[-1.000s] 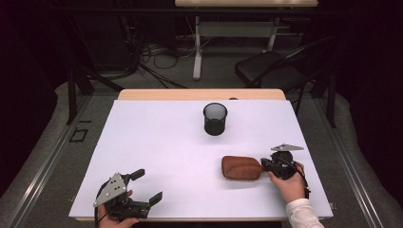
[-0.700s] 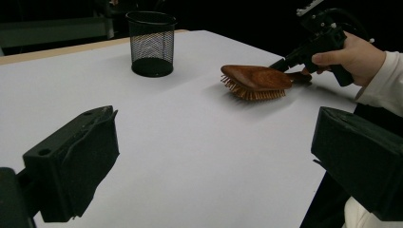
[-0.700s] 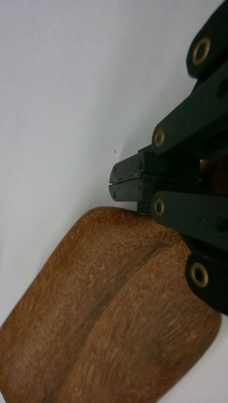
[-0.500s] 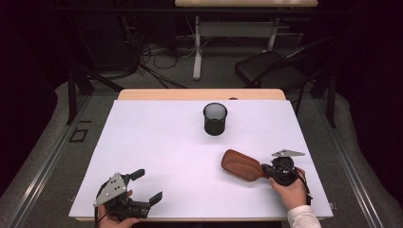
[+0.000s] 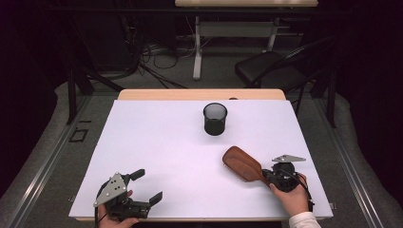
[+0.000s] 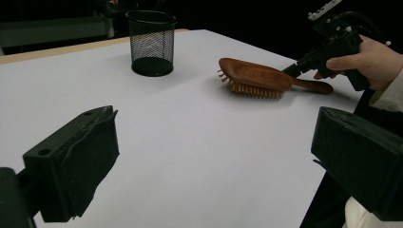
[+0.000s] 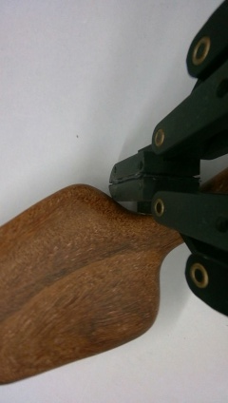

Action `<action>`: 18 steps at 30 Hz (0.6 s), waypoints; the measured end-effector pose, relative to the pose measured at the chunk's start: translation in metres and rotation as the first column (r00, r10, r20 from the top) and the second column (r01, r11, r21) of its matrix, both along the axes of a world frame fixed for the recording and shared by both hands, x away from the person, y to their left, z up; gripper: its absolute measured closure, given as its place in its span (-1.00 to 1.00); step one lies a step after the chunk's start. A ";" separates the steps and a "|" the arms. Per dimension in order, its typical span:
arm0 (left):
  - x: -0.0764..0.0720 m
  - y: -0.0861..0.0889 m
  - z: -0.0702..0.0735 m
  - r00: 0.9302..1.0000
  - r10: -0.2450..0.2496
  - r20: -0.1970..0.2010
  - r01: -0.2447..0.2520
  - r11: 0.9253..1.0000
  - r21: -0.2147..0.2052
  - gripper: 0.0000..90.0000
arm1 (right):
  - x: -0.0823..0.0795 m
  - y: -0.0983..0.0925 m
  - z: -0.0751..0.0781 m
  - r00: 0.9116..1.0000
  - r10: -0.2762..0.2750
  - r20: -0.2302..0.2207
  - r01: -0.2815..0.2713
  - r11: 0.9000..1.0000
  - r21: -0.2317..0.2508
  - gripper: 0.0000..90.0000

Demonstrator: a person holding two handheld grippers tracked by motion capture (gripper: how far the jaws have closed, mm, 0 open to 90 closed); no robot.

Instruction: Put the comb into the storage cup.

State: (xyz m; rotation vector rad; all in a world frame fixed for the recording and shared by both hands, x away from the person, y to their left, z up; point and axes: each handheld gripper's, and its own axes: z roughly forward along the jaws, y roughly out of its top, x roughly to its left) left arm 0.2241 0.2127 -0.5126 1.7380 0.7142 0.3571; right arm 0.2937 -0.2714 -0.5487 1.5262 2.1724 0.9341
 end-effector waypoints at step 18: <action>0.000 0.000 0.000 1.000 -0.001 0.001 0.001 1.000 0.001 -0.96 | -0.012 0.005 0.000 1.000 0.020 -0.016 -0.020 1.000 -0.011 0.99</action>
